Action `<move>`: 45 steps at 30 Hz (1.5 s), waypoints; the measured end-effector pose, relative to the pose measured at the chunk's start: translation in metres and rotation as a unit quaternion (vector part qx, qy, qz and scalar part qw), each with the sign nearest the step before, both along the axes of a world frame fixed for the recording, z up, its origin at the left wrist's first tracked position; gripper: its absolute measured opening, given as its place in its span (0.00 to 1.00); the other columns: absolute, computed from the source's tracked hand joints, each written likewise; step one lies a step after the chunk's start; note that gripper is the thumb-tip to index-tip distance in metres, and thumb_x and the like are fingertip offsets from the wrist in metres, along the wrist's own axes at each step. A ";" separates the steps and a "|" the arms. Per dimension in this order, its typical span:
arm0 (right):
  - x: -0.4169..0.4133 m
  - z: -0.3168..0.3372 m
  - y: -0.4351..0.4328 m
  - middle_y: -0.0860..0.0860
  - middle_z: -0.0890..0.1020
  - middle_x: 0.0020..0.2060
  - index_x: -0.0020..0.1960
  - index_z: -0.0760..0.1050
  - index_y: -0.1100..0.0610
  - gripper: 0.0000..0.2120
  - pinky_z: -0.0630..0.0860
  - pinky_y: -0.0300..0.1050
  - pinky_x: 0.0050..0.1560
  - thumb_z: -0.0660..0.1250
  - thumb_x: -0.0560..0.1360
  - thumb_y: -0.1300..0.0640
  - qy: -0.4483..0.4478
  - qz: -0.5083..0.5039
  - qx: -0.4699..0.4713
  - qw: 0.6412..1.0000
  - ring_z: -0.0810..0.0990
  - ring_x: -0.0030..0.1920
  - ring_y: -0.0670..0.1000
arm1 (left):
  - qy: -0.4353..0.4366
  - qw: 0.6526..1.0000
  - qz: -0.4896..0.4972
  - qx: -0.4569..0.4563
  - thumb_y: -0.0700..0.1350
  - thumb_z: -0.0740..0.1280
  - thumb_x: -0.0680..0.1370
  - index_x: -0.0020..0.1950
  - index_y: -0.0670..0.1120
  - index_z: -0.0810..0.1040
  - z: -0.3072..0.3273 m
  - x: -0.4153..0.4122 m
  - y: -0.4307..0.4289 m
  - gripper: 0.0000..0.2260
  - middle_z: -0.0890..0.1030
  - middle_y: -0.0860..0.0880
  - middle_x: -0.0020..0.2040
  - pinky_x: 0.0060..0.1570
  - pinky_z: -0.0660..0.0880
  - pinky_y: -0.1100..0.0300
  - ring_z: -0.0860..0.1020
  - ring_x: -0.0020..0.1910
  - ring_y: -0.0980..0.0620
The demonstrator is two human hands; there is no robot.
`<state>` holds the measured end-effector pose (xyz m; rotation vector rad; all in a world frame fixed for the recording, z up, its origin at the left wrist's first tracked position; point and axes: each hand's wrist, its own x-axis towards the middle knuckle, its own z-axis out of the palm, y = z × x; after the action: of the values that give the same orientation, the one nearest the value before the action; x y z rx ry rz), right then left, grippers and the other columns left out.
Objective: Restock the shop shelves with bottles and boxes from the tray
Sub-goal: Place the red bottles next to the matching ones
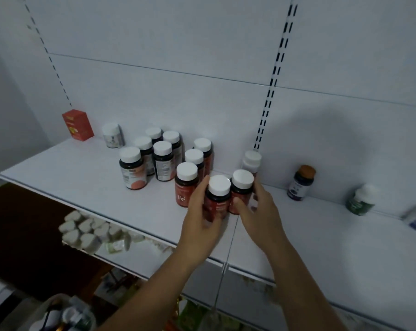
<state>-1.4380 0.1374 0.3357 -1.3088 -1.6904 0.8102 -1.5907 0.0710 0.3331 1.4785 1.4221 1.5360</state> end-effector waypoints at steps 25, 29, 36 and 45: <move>-0.057 0.001 0.042 0.38 0.80 0.67 0.73 0.70 0.31 0.28 0.76 0.59 0.70 0.65 0.76 0.53 0.172 0.008 -0.143 0.975 0.79 0.68 0.47 | -0.027 0.991 -0.091 -0.098 0.41 0.67 0.84 0.85 0.57 0.54 -0.010 0.004 0.013 0.34 0.58 0.59 0.84 0.64 0.64 0.80 0.59 0.79 0.69; -0.066 0.007 0.056 0.45 0.81 0.66 0.75 0.70 0.37 0.33 0.76 0.59 0.71 0.60 0.72 0.56 0.181 0.008 -0.161 0.970 0.80 0.66 0.50 | -0.054 0.989 -0.096 -0.099 0.50 0.63 0.86 0.84 0.58 0.57 -0.006 0.004 0.021 0.28 0.62 0.63 0.81 0.65 0.61 0.80 0.59 0.74 0.77; -0.074 0.009 0.068 0.46 0.83 0.63 0.73 0.73 0.41 0.30 0.78 0.58 0.68 0.59 0.73 0.60 0.190 0.006 -0.164 0.968 0.82 0.63 0.50 | -0.098 0.986 -0.073 -0.113 0.57 0.60 0.86 0.83 0.59 0.58 -0.006 0.005 0.033 0.26 0.64 0.66 0.77 0.65 0.59 0.81 0.60 0.66 0.85; -0.078 0.013 0.058 0.44 0.83 0.61 0.70 0.74 0.42 0.28 0.77 0.57 0.68 0.60 0.71 0.58 0.188 -0.013 -0.145 0.971 0.81 0.62 0.48 | -0.023 0.994 -0.070 -0.082 0.47 0.65 0.86 0.80 0.54 0.68 -0.004 -0.007 0.021 0.22 0.72 0.61 0.75 0.61 0.66 0.80 0.70 0.74 0.66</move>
<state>-1.5161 0.1949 0.3485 -1.2669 -1.2861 1.2412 -1.5980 0.0918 0.3295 1.4029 1.3548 1.3268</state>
